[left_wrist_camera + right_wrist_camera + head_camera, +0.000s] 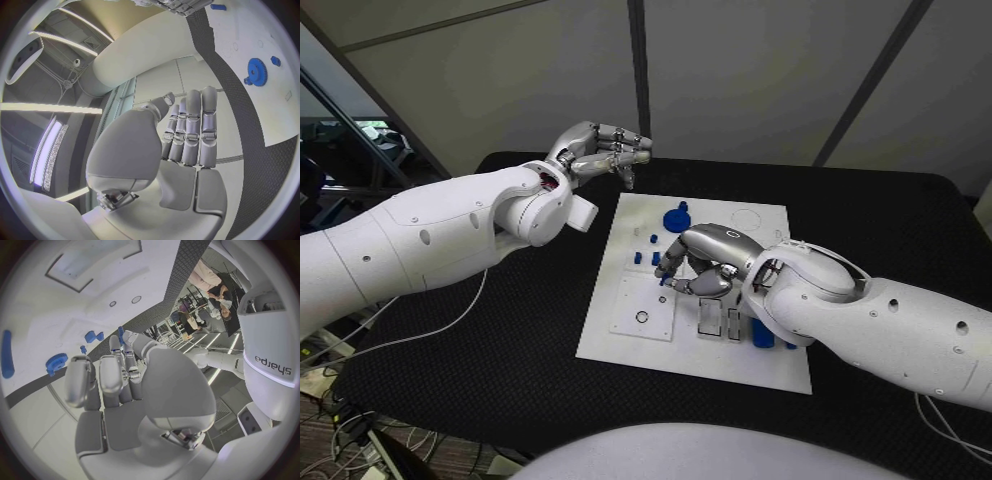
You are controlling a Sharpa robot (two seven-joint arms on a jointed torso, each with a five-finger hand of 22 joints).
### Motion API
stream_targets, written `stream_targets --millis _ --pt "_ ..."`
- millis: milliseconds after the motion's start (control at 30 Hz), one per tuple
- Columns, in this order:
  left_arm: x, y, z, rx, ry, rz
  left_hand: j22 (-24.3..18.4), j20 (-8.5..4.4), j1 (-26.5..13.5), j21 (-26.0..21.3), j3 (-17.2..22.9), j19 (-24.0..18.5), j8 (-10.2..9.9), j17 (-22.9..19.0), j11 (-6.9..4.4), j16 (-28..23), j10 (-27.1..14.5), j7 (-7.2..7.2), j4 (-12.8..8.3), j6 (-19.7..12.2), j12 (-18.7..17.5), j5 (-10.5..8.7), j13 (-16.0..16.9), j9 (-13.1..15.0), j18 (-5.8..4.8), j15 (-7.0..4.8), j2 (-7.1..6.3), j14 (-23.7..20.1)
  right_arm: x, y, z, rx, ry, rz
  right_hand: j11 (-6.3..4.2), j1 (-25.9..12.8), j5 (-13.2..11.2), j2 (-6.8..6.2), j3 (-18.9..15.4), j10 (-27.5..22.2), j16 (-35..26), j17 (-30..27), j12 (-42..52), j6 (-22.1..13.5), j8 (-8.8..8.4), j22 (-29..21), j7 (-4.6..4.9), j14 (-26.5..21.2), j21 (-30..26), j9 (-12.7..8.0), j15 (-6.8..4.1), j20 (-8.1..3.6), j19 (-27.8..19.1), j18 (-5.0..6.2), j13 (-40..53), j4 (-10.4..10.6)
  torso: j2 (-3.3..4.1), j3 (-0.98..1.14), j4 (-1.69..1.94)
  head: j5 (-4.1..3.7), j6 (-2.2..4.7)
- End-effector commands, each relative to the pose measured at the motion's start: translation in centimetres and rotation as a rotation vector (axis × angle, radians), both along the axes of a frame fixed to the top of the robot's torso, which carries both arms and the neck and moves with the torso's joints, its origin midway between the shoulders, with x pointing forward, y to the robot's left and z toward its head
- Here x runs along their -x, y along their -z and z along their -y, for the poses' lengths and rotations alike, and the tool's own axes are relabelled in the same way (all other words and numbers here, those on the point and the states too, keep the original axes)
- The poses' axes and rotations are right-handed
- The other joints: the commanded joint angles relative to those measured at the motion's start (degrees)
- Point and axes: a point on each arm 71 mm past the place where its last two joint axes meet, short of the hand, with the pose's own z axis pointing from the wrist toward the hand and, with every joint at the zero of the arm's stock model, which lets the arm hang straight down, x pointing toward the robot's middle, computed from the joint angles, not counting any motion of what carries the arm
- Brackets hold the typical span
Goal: Assemble the parts on the task board
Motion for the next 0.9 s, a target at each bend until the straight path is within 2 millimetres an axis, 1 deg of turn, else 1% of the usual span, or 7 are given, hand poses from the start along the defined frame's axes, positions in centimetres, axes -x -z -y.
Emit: stream_targets --millis 33,67,133,400,733,767,900 --pt "-0.1 -0.1 0.0 0.005 -0.001 0.005 -0.05 0.06 -0.07 -0.24 -0.17 -0.16 0.24 -0.1 -0.13 -0.33 -0.46 0.42 -0.17 -0.03 0.2 0.16 0.07 -0.07 -0.26 0.12 0.24 -0.26 0.2 0.5 -0.2 0.044 -0.027 0.001 0.51 -0.14 0.38 0.53 0.06 -0.13 0.3 -0.04 -0.3 -0.04 -0.37 0.22 0.43 1.98 0.16 0.04 0.14 0.23 0.13 -0.77 0.06 -0.43 0.04 0.01 0.05 0.55 -0.34" --pt "-0.1 -0.1 0.0 0.005 -0.001 0.005 -0.05 0.06 -0.07 -0.24 -0.17 -0.16 0.24 -0.1 -0.13 -0.33 -0.46 0.42 -0.17 -0.03 0.2 0.16 0.07 -0.07 -0.26 0.12 0.24 -0.26 0.2 0.6 -0.2 0.049 -0.027 -0.002 0.51 -0.14 0.38 0.53 0.06 -0.13 0.3 -0.04 -0.3 -0.04 -0.37 0.22 0.43 1.98 0.16 0.04 0.14 0.23 0.13 -0.77 0.06 -0.43 0.05 0.01 0.06 0.63 -0.39" --pt "-0.1 -0.1 0.1 0.005 -0.001 0.004 -0.05 0.06 -0.07 -0.24 -0.17 -0.16 0.24 -0.1 -0.13 -0.33 -0.46 0.42 -0.17 -0.03 0.2 0.16 0.07 -0.07 -0.26 0.12 0.24 -0.26 0.3 0.8 -0.3 0.057 -0.029 -0.005 0.51 -0.14 0.38 0.53 0.06 -0.13 0.3 -0.04 -0.3 -0.04 -0.37 0.22 0.43 1.98 0.16 0.04 0.14 0.23 0.13 -0.77 0.06 -0.43 0.04 0.01 -0.07 1.12 -0.62" --pt "-0.1 -0.1 0.2 0.005 0.004 0.001 -0.08 0.09 -0.22 -0.33 -0.22 -0.21 0.26 -0.16 -0.12 -0.41 -0.55 0.44 -0.1 -0.07 0.3 0.16 0.07 -0.08 -0.27 0.15 0.26 -0.29 0.7 1.7 -0.4 0.095 -0.035 0.001 0.54 -0.15 0.39 0.54 0.06 -0.2 0.39 0.03 -0.39 -0.11 -0.42 0.2 0.46 1.98 0.15 0.03 0.17 0.25 0.1 -0.76 0.06 -0.44 0.05 -0.02 -0.06 1.71 -1.26" --pt "-0.1 -0.1 0.2 0.01 0.011 -0.005 -0.2 0.18 -0.64 -0.58 -0.36 -0.35 0.27 -0.34 -0.06 -0.62 -0.94 0.48 0.09 -0.3 0.54 0.16 0.04 -0.12 -0.27 0.24 0.24 -0.4 0.6 2.2 -0.5 0.129 -0.02 0.017 0.57 -0.13 0.38 0.49 0.05 -0.24 0.48 0.09 -0.48 -0.16 -0.46 0.37 0.48 1.98 0.28 0.04 0.2 0.28 0.18 -0.79 0.08 -0.52 0.02 -0.01 0.01 1.94 -1.52" --pt "-0.1 -0.1 0.2 0.011 0.011 -0.006 -0.22 0.19 -0.67 -0.63 -0.38 -0.38 0.25 -0.37 -0.04 -0.66 -1.03 0.49 0.09 -0.38 0.57 0.16 0.03 -0.14 -0.27 0.25 0.21 -0.43 0.5 2.2 -0.5 0.132 -0.018 0.016 0.57 -0.14 0.37 0.5 0.05 -0.24 0.5 0.11 -0.49 -0.16 -0.47 0.41 0.49 1.98 0.3 0.04 0.21 0.29 0.2 -0.8 0.08 -0.52 0.03 0.01 0.03 1.96 -1.59" --pt "-0.1 0.0 0.2 0.013 0.012 -0.008 -0.25 0.21 -0.7 -0.69 -0.39 -0.42 0.24 -0.4 -0.02 -0.7 -1.13 0.51 0.08 -0.46 0.61 0.16 0.02 -0.16 -0.27 0.26 0.21 -0.47 0.4 2.4 -0.6 0.142 -0.012 0.014 0.57 -0.14 0.37 0.5 0.05 -0.24 0.5 0.11 -0.49 -0.16 -0.47 0.41 0.49 1.98 0.3 0.04 0.21 0.29 0.21 -0.8 0.08 -0.52 0.06 0.0 -0.02 2.08 -1.77"
